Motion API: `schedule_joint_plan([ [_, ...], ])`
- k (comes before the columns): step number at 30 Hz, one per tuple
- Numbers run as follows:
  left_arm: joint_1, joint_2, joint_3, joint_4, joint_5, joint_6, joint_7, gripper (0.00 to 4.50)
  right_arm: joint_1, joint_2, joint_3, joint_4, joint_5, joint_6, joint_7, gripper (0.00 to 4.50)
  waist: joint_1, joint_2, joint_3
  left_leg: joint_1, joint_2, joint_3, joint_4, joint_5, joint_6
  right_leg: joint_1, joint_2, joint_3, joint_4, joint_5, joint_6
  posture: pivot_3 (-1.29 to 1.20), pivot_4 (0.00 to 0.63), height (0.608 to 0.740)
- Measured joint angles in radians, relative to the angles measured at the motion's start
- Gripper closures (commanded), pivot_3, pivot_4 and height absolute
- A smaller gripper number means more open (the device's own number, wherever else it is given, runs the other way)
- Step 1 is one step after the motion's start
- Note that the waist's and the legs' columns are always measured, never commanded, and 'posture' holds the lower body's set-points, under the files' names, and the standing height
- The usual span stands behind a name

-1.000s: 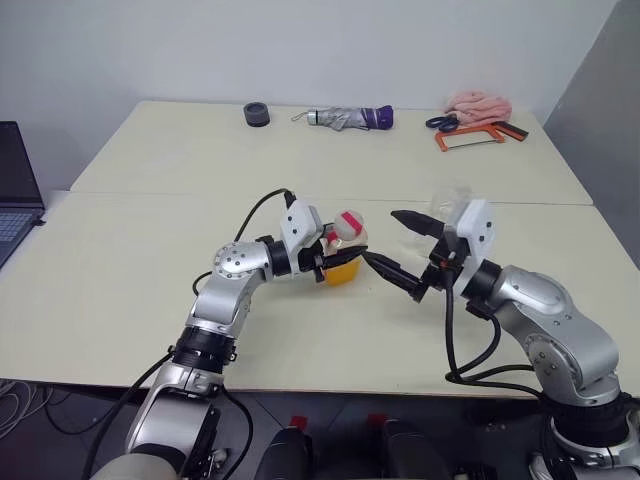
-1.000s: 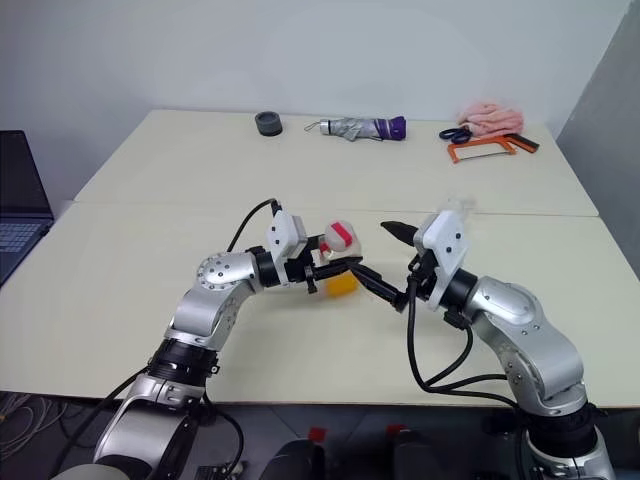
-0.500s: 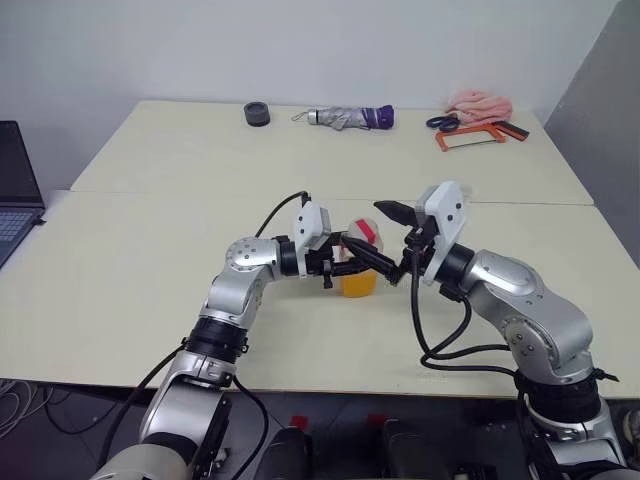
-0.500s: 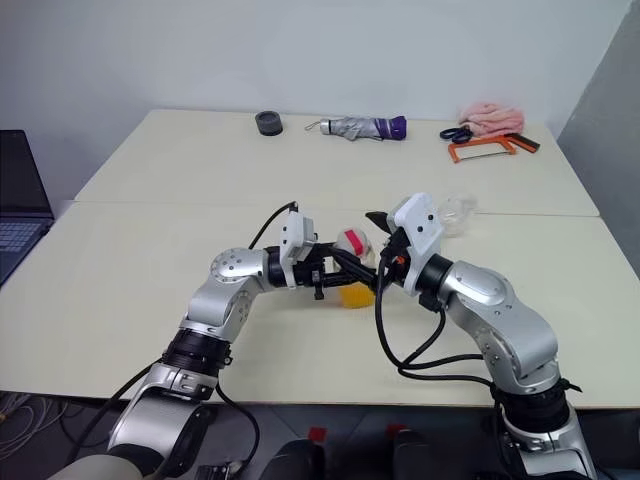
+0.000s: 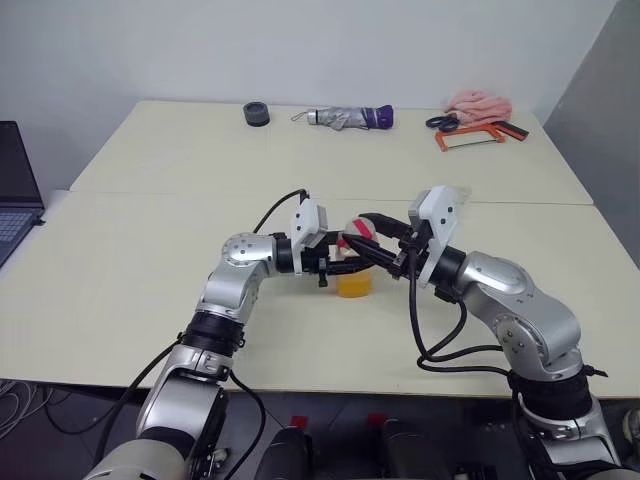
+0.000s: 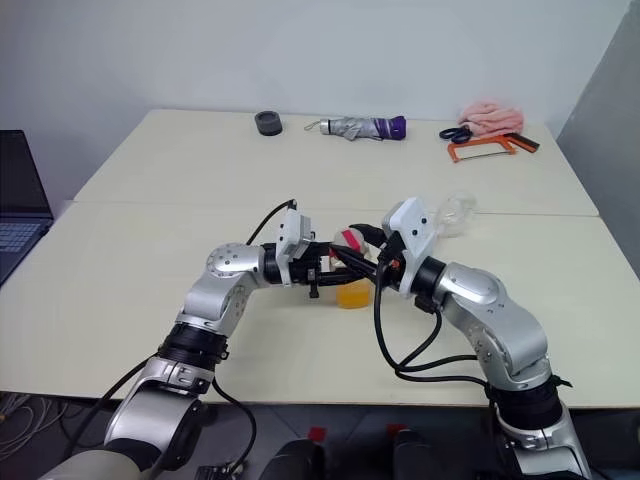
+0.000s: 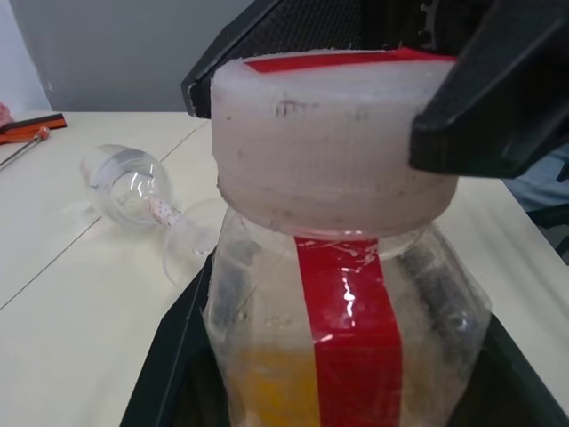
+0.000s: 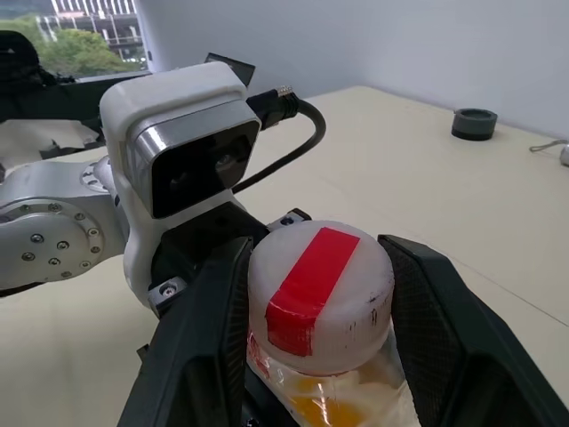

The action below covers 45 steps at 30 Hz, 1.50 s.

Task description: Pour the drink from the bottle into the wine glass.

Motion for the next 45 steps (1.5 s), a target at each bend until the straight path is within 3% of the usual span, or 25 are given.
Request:
schedule_joint_plan([
  [6,-0.028,0.033,0.004,0.000,-0.013,0.039,-0.098,2.70,-0.169,-0.115,0.047,0.221,0.004,-0.130,0.341,2.63,-0.002,0.001,0.001,0.000,-0.001,0.000,0.000,0.000,0.000,0.000,0.001,0.000,0.000,0.000,0.000,0.00,0.150,0.740],
  [10,-0.062,0.031,-0.007,0.018,-0.008,0.046,-0.125,2.70,-0.220,-0.140,0.039,0.306,0.032,-0.142,0.450,2.63,-0.001,0.001,0.001,0.000,0.000,-0.001,0.000,0.000,0.000,0.000,0.000,-0.001,0.000,0.000,0.000,0.00,0.150,0.740],
  [14,-0.067,0.023,-0.001,0.036,-0.007,0.054,-0.112,2.70,-0.171,-0.132,-0.014,0.295,0.038,-0.146,0.405,1.27,0.000,0.001,0.001,-0.002,0.001,-0.002,0.001,0.000,0.000,-0.001,-0.001,0.000,0.000,0.000,0.000,0.00,0.150,0.740],
  [18,-0.067,0.031,0.035,0.043,-0.008,0.059,-0.094,2.71,-0.045,-0.117,-0.142,0.148,0.055,-0.125,0.249,0.00,0.002,0.001,0.001,-0.004,0.001,-0.003,0.001,0.000,0.000,-0.003,-0.003,0.000,0.000,0.000,0.000,0.00,0.150,0.740],
  [22,-0.067,0.022,0.036,0.050,-0.006,0.057,-0.089,2.71,0.054,-0.061,-0.143,-0.119,0.063,-0.058,0.065,0.00,-0.001,0.001,0.001,-0.005,0.001,-0.002,0.000,0.000,0.000,-0.004,-0.002,0.000,0.001,0.000,0.000,0.00,0.150,0.740],
  [29,-0.085,0.018,0.033,0.114,-0.001,0.034,-0.103,2.71,0.077,0.053,0.001,-0.189,-0.105,-0.011,-0.199,0.00,-0.001,0.001,0.001,-0.005,0.000,-0.001,0.001,0.000,0.000,-0.005,0.001,0.000,0.002,0.000,0.000,0.00,0.150,0.740],
  [45,-0.109,-0.004,0.024,0.151,0.022,-0.013,-0.123,2.71,0.030,0.133,0.064,-0.098,-0.147,0.017,-0.229,0.00,-0.001,0.001,0.001,-0.005,0.000,-0.001,0.001,0.000,0.000,-0.005,0.000,0.001,0.001,0.000,0.000,0.00,0.150,0.740],
])
